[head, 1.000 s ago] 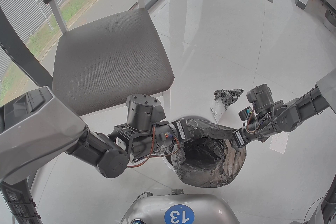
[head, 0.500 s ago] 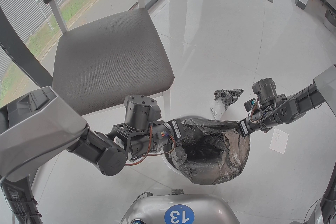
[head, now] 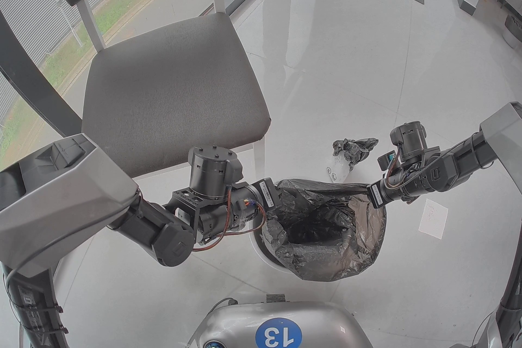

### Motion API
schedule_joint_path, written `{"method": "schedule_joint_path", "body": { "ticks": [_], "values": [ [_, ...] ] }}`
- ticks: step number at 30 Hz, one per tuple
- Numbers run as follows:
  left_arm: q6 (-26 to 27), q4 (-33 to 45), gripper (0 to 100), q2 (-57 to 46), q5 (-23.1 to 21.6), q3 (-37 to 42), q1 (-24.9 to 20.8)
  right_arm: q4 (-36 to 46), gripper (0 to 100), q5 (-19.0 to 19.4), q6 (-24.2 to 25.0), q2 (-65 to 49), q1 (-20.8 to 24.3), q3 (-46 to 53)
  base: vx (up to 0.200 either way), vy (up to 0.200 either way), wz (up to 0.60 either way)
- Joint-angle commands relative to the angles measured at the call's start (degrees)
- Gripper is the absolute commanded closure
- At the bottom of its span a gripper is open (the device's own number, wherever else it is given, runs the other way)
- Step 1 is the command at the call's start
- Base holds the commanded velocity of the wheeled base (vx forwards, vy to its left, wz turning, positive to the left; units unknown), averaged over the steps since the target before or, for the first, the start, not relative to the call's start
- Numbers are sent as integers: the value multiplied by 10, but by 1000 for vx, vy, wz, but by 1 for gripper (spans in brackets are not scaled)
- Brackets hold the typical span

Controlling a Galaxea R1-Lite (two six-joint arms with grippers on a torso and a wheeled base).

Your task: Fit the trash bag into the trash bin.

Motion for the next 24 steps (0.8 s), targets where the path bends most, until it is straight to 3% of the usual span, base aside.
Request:
{"method": "schedule_joint_path", "body": {
  "ticks": [1, 12, 24],
  "values": [
    [0, -1, 100, 7, 0, -9, 16, 0, 100, 0, 2, 18, 1, -17, 0, 0, 0],
    [0, 0, 100, 5, 9, -16, 51, 0, 100, -1, 5, 23, 0, -36, 0, 0, 0],
    [3, 1, 100, 0, 9, 1, 48, 0, 100, -1, 6, 27, 4, -36, 0, 0, 0]
  ]
}}
